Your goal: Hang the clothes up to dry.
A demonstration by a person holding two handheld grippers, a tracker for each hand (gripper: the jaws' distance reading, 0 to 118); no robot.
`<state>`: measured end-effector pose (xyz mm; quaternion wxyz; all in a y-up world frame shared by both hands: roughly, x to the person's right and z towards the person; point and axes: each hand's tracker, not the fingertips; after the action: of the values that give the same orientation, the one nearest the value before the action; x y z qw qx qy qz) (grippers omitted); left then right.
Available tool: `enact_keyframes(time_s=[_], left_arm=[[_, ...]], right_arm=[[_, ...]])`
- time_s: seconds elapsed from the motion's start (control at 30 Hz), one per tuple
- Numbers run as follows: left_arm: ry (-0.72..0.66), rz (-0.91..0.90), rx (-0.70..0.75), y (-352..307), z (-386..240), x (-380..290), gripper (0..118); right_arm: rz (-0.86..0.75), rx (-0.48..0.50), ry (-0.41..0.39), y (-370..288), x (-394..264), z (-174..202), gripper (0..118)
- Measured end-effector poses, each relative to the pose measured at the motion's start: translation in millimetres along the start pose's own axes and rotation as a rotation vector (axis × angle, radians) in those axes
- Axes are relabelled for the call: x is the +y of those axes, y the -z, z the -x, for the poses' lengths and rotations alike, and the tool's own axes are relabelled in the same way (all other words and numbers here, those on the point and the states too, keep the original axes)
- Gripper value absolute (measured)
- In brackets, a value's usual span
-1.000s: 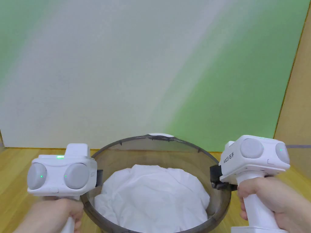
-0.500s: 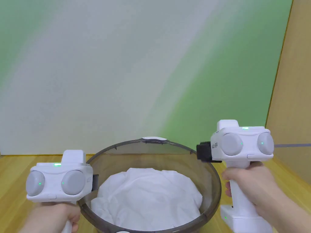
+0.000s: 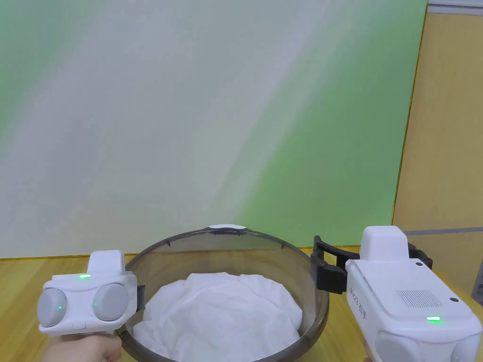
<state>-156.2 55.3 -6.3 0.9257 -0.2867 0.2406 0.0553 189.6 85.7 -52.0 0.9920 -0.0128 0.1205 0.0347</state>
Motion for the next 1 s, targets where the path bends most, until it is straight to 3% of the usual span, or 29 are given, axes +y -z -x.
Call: enact_keyframes(time_s=[0.03,0.07,0.1,0.17,0.2,0.27,0.37,0.4,0.43,0.5,0.53,0.6,0.63,0.83,0.93,1.0], left_arm=[[0.000,0.000,0.000,0,0,0,19],[0.000,-0.001,0.000,0,0,0,19],[-0.002,0.000,-0.001,0,0,0,19],[-0.001,-0.001,0.001,1,1,0,19],[0.000,0.000,0.002,1,1,0,20],[-0.002,-0.002,0.003,0,1,0,23],[0.018,0.006,-0.060,0,0,1,71],[0.031,0.001,-0.073,1,-2,1,81],[0.029,-0.024,-0.076,-1,-2,3,81],[0.089,-0.311,-0.043,-21,-5,3,81],[0.208,-0.514,-0.053,-37,-6,1,86],[0.220,-0.697,-0.002,-65,-6,-3,113],[0.199,-0.727,0.001,-81,-6,-3,118],[-0.032,-0.608,-0.021,-126,5,-31,118],[-0.024,-0.499,-0.025,-126,14,-38,118],[-0.007,-0.533,-0.021,-126,18,-39,117]], right_arm=[[0.000,0.008,-0.002,-1,1,1,86],[-0.001,0.011,0.001,-1,2,0,49],[0.012,0.029,0.006,2,1,-2,0],[0.050,0.000,0.068,7,-3,-2,0],[0.082,0.065,0.078,8,-3,-2,0],[0.077,0.038,0.085,7,-6,0,0],[0.089,0.037,0.084,2,-7,-5,0],[0.105,0.053,0.098,2,-8,-6,0],[0.119,0.060,0.103,1,-6,-6,0],[0.129,0.059,0.091,-1,-6,-5,0],[0.131,0.060,0.084,-3,-6,-4,0],[0.135,0.059,0.075,-5,-3,-2,0],[0.135,0.064,0.077,-7,-3,-2,0],[0.124,0.078,0.081,-20,-2,2,0],[0.134,0.083,0.069,-26,-2,4,0],[0.133,0.085,0.063,-28,-2,5,0]])
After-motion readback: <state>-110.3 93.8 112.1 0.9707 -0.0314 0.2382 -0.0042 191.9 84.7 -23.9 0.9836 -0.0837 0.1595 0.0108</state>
